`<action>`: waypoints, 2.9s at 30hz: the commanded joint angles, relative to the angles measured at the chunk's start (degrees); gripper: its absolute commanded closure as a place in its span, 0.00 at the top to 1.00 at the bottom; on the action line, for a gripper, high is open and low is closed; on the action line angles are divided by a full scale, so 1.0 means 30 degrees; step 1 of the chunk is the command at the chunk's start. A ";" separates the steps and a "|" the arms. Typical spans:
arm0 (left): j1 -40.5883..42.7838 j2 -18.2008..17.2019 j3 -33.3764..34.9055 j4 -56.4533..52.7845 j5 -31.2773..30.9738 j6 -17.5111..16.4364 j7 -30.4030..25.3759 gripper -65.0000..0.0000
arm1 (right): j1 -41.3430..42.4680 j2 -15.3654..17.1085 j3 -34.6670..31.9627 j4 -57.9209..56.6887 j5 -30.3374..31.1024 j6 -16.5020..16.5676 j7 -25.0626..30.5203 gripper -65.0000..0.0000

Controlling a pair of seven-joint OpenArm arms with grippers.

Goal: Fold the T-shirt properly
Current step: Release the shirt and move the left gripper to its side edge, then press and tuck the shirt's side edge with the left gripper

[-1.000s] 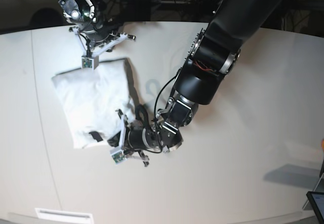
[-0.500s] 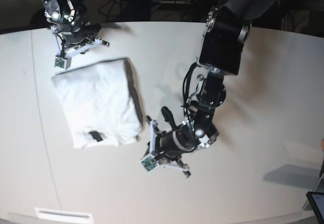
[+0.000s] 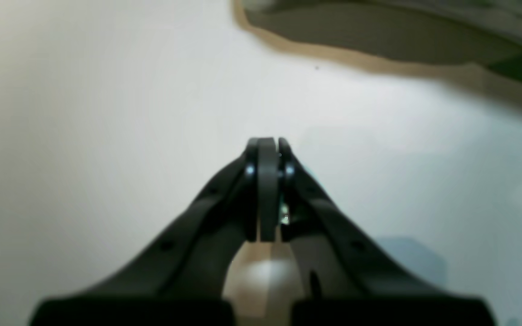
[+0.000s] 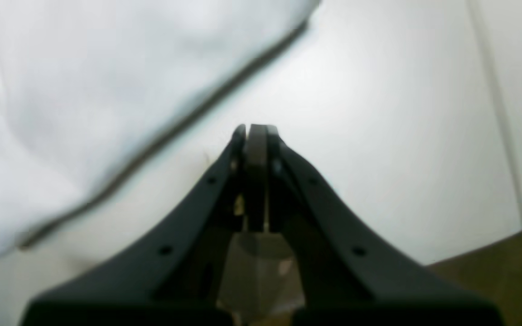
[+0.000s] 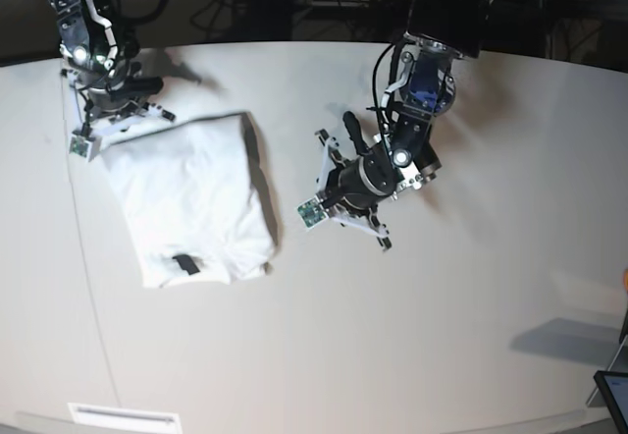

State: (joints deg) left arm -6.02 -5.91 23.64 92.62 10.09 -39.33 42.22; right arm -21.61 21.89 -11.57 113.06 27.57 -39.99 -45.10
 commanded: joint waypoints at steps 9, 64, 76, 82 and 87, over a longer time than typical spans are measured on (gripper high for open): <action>-0.0557 0.1136 -0.0070 -0.1466 -0.0124 0.0056 -0.0314 0.00 | 0.1561 0.0982 0.0297 0.0161 -0.0004 -0.0004 0.0162 0.00; -0.5158 0.4300 -0.0070 -1.0433 -0.0124 0.0905 -0.4270 0.00 | 0.3905 -0.1011 0.4664 -0.2476 -0.0033 0.4172 -0.2798 0.00; -0.6330 0.4887 -0.0070 -1.2924 -0.0124 0.0905 -0.5589 0.00 | 0.2909 -0.1919 0.4634 -0.2066 -0.0151 0.4142 -0.3413 0.00; -0.7268 0.4388 -0.0070 -1.2983 -0.0124 0.0905 -0.5618 0.00 | 0.2645 -0.1831 0.4693 -0.1099 -0.0180 0.4142 -0.3530 0.00; -0.7883 0.4242 -0.0099 -1.2631 -0.0124 0.0905 -0.5530 0.00 | 0.3026 -0.1216 0.4634 -0.0015 -0.0795 0.4142 -0.3384 0.00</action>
State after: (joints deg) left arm -27.79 5.82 23.24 53.32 10.55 -36.40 27.07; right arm -13.58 17.50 1.96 111.66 25.91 -27.55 -56.60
